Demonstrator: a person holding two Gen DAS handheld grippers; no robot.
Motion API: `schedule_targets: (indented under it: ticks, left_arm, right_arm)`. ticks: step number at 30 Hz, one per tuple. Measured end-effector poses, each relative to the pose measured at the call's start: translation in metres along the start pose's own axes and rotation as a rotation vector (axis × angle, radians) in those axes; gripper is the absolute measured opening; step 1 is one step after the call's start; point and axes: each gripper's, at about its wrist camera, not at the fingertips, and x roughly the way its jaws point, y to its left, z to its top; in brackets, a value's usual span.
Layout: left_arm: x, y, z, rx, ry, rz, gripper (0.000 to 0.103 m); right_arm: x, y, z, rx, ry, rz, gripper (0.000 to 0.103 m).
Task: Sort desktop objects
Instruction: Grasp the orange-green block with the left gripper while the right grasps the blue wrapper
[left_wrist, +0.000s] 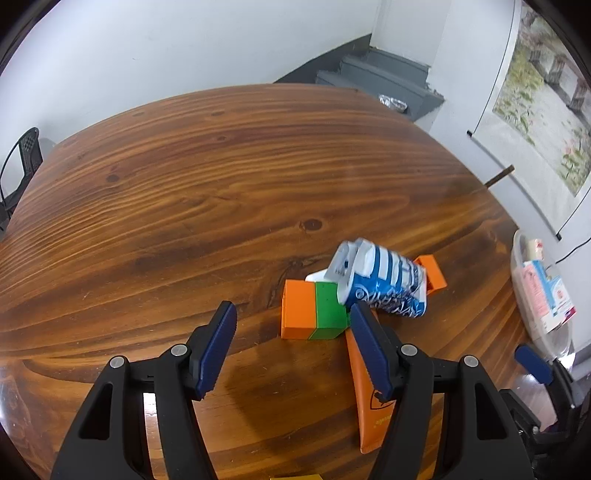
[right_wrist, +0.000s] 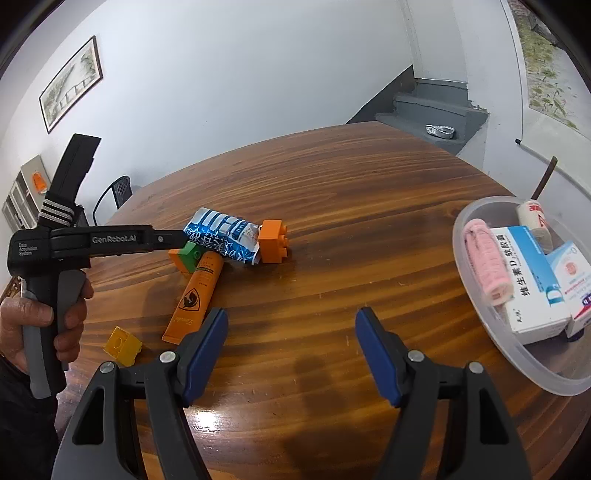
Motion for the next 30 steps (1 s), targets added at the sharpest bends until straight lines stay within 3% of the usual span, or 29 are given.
schedule_targets:
  ticks: [7, 17, 30]
  left_arm:
    - [0.009, -0.004, 0.002, 0.013, -0.018, 0.021, 0.068]
    - [0.013, 0.001, 0.004, 0.015, -0.040, -0.016, 0.068]
    - [0.010, 0.009, 0.006, 0.030, -0.046, 0.045, 0.068]
  right_arm:
    - [0.004, 0.008, 0.005, -0.015, -0.004, 0.004, 0.075]
    - [0.014, 0.021, 0.023, -0.050, -0.008, 0.013, 0.075]
    - [0.062, 0.034, 0.062, -0.194, 0.051, 0.106, 0.075]
